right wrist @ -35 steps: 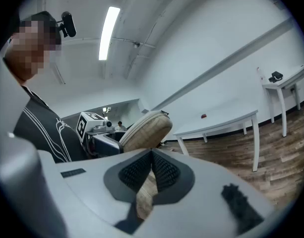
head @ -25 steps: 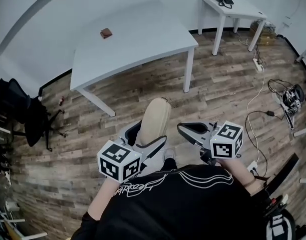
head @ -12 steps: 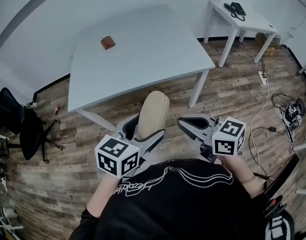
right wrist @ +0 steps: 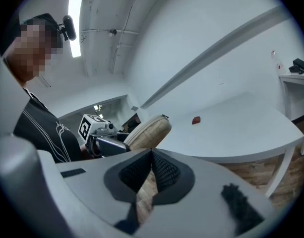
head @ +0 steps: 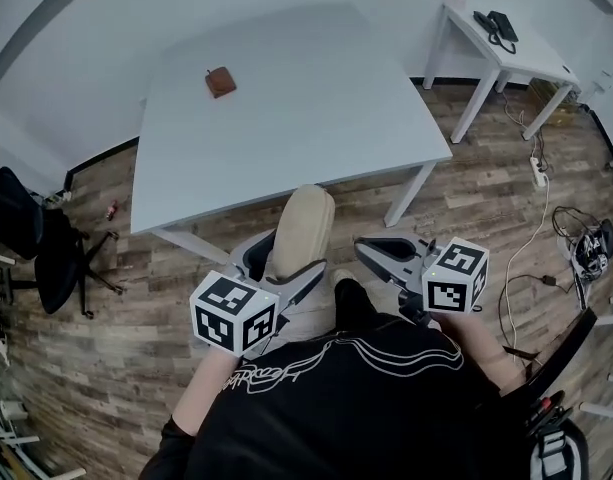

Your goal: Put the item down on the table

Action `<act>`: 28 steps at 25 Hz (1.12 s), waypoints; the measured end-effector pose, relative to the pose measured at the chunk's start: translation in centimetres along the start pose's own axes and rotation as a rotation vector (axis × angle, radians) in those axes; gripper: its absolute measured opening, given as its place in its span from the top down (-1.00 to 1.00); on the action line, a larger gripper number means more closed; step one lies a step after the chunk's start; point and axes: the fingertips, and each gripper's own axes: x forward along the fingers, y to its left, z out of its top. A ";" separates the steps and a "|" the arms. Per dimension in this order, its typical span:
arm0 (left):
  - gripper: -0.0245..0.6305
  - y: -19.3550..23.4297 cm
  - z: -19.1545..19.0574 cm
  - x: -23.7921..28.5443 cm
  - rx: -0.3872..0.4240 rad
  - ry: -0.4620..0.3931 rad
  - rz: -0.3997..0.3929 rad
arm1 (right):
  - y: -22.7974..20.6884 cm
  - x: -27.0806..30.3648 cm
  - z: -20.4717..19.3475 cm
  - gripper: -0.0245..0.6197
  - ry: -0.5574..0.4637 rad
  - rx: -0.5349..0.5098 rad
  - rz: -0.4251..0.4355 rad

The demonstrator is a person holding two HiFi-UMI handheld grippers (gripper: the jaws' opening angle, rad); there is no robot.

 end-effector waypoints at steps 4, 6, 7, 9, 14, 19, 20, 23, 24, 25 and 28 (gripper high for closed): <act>-0.26 3.5 2.1 2.8 -0.012 0.009 0.041 | -4.4 2.1 2.2 0.90 0.013 0.017 0.031; -0.26 5.6 3.3 4.3 -0.014 0.015 0.063 | -6.6 3.3 3.5 0.90 0.019 0.020 0.043; -0.26 6.8 3.9 5.0 -0.015 0.016 0.074 | -7.6 3.9 4.1 0.90 0.024 0.021 0.049; -0.26 9.3 5.1 6.7 -0.020 0.015 0.097 | -10.0 5.1 5.2 0.90 0.034 0.025 0.056; -0.26 15.3 7.2 11.1 -0.034 0.027 0.152 | -15.9 7.4 7.6 0.90 0.049 0.045 0.047; -0.26 19.1 6.4 13.7 0.010 0.062 0.228 | -18.6 8.4 7.1 0.90 0.070 0.064 0.046; -0.26 19.9 6.3 14.6 0.023 0.076 0.247 | -19.4 8.5 7.2 0.90 0.075 0.069 0.047; -0.26 23.1 6.0 17.8 0.069 0.132 0.300 | -22.4 9.1 7.7 0.90 0.093 0.094 0.046; -0.26 24.2 5.7 18.8 0.087 0.156 0.314 | -23.4 9.4 7.9 0.90 0.100 0.102 0.044; -0.26 25.1 5.3 19.7 0.104 0.180 0.326 | -24.2 9.6 7.9 0.90 0.106 0.110 0.043; -0.26 27.3 3.3 21.7 0.131 0.247 0.362 | -25.8 10.2 7.7 0.90 0.123 0.125 0.041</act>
